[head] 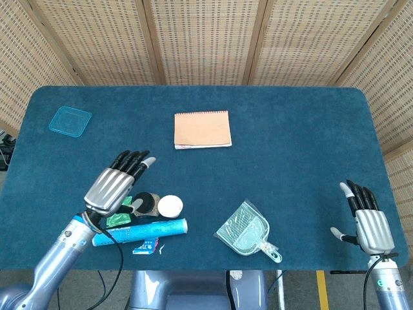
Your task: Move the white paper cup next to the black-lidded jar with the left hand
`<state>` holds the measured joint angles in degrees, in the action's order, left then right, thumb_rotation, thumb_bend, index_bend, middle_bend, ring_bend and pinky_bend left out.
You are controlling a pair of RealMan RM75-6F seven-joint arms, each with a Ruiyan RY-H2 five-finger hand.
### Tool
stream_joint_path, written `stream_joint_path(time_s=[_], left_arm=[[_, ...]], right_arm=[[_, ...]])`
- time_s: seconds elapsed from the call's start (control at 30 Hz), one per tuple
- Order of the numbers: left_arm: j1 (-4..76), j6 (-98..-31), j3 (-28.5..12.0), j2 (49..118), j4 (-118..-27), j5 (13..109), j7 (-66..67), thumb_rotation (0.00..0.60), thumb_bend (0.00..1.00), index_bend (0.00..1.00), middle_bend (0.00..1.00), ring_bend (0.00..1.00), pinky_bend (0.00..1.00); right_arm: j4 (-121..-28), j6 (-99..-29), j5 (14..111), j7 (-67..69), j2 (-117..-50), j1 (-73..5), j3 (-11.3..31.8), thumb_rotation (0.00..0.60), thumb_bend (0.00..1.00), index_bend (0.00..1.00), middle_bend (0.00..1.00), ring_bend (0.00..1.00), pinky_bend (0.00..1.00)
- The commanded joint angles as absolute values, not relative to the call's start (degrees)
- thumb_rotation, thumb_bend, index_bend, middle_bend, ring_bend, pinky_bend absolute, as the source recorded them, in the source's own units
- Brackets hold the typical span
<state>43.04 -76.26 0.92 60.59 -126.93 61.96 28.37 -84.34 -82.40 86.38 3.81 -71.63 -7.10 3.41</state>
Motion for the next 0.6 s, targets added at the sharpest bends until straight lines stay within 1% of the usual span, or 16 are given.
stream_joint_path(time_s=[0.03,0.07,0.17,0.27,0.4,0.6], left_arm=[[27.4,-92.6,8.9,66.9,-116.1,77.8,21.8,0.6,0.3,0.0,0.0,0.0,0.0],[26.2,-93.8,9.2,68.0,-114.5,79.2,21.1,0.6,0.3,0.0,0.0,0.0,0.0],[19.9,-99.2,11.1,72.6,-105.4,83.4,18.6,0.6,0.29,0.0,0.0,0.0,0.0],[16.7,-100.7,11.6,74.4,-101.3,83.9,17.3,0.6,0.29,0.0,0.0,0.0,0.0],[13.0,-99.7,12.3,75.6,-96.0,82.9,15.3,0.6,0.29,0.0,0.0,0.0,0.0],[11.5,-97.2,10.0,75.5,-93.0,82.2,12.9,0.6,0.29,0.0,0.0,0.0,0.0]], right_arm=[[-84.4,-83.1,87.2,3.0,-72.0,-7.0,3.2,0.6,0.0,0.0,0.0,0.0,0.0],[-84.4,-83.2,87.2,3.0,-72.1,-7.0,3.2,0.6,0.0,0.0,0.0,0.0,0.0],[-84.5,-83.9,87.8,2.4,-72.3,-6.8,3.0,0.6,0.0,0.0,0.0,0.0,0.0],[-84.6,-84.2,88.0,2.0,-72.4,-6.7,3.0,0.6,0.0,0.0,0.0,0.0,0.0],[-84.9,-84.8,88.7,1.3,-72.6,-6.6,2.8,0.6,0.0,0.0,0.0,0.0,0.0],[-85.2,-85.4,89.8,0.7,-72.8,-6.4,2.3,0.6,0.0,0.0,0.0,0.0,0.0]])
